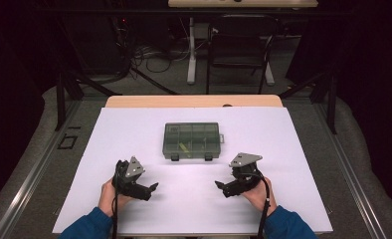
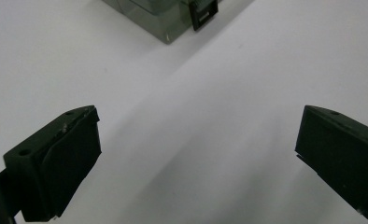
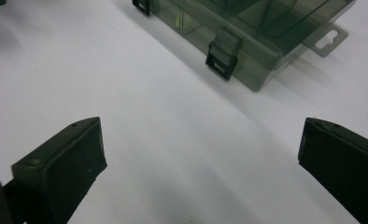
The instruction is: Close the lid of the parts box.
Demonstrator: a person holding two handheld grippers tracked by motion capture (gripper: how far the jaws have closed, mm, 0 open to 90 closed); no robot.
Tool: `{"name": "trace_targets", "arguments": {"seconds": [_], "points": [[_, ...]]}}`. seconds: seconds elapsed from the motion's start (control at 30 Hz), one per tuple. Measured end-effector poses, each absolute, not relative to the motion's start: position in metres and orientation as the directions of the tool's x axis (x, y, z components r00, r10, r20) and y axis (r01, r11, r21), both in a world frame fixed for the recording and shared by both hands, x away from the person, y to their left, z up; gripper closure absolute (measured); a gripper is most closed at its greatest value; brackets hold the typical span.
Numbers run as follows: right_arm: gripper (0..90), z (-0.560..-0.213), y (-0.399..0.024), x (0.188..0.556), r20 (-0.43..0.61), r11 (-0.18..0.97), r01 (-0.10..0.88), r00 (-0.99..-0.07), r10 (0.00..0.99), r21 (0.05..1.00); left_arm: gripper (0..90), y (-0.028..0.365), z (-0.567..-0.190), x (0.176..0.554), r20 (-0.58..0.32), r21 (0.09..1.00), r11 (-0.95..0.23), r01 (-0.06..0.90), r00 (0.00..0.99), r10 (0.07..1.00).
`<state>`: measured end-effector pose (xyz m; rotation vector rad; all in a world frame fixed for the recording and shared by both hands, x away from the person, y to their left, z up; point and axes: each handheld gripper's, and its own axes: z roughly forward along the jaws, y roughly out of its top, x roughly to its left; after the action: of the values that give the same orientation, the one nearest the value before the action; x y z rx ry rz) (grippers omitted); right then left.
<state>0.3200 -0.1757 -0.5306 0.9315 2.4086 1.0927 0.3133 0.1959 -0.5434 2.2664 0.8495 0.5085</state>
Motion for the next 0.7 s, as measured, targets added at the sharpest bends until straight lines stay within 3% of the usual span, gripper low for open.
{"name": "trace_targets", "arguments": {"seconds": [0.3,0.7], "points": [[0.0,-0.539,-0.184,0.300,-0.059,0.505,0.429,-0.716,0.696,0.749,0.0,0.200,-0.557,0.290,0.129,0.694,-0.566,0.445,0.697,0.706],[0.0,-0.544,-0.190,0.277,-0.070,0.494,0.423,-0.702,0.708,0.760,0.0,0.202,-0.557,0.290,0.119,0.721,-0.534,0.442,0.680,0.723]]}}
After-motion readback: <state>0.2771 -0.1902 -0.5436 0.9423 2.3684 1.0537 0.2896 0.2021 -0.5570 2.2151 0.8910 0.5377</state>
